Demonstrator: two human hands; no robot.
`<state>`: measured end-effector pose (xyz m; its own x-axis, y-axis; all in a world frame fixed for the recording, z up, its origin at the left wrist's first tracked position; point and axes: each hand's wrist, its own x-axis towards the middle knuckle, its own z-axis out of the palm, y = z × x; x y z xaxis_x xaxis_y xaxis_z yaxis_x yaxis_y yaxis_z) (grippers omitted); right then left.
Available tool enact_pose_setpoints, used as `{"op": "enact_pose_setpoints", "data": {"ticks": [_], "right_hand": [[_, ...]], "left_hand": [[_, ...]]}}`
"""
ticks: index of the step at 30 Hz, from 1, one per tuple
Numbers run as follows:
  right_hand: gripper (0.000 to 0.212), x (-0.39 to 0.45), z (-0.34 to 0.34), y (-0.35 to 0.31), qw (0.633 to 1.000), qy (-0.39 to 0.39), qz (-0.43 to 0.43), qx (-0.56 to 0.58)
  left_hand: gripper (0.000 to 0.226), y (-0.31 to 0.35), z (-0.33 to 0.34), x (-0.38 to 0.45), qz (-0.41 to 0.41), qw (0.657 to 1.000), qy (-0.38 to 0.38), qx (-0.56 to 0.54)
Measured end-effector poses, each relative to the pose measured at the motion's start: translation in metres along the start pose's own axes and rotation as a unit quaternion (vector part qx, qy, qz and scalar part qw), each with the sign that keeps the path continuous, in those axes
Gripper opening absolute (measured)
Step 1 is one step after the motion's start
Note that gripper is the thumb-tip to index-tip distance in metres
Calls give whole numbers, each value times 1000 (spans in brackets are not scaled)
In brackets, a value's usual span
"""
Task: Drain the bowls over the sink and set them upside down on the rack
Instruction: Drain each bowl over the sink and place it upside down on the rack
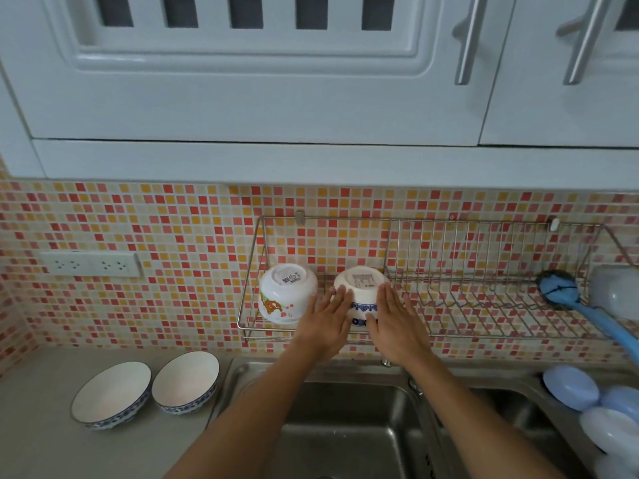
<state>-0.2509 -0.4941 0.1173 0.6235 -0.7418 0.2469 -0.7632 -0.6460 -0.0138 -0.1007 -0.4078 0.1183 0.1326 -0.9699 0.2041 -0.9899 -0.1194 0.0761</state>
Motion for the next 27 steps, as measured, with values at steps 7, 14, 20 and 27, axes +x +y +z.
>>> {"op": "enact_pose_setpoints", "data": {"ticks": [7, 14, 20, 27], "right_hand": [[70, -3, 0, 0, 1000, 5, 5, 11], [67, -3, -6, -3, 999, -33, 21, -4], [62, -49, 9, -76, 975, 140, 15, 169], [46, -97, 74, -227, 939, 148, -91, 296]], "left_hand": [[68, -37, -3, -19, -110, 990, 91, -6], [68, -62, -13, -34, -118, 986, 74, -89], [63, -90, -37, -90, -98, 969, 174, -148], [64, -197, -5, -189, -243, 944, 157, -158]]}}
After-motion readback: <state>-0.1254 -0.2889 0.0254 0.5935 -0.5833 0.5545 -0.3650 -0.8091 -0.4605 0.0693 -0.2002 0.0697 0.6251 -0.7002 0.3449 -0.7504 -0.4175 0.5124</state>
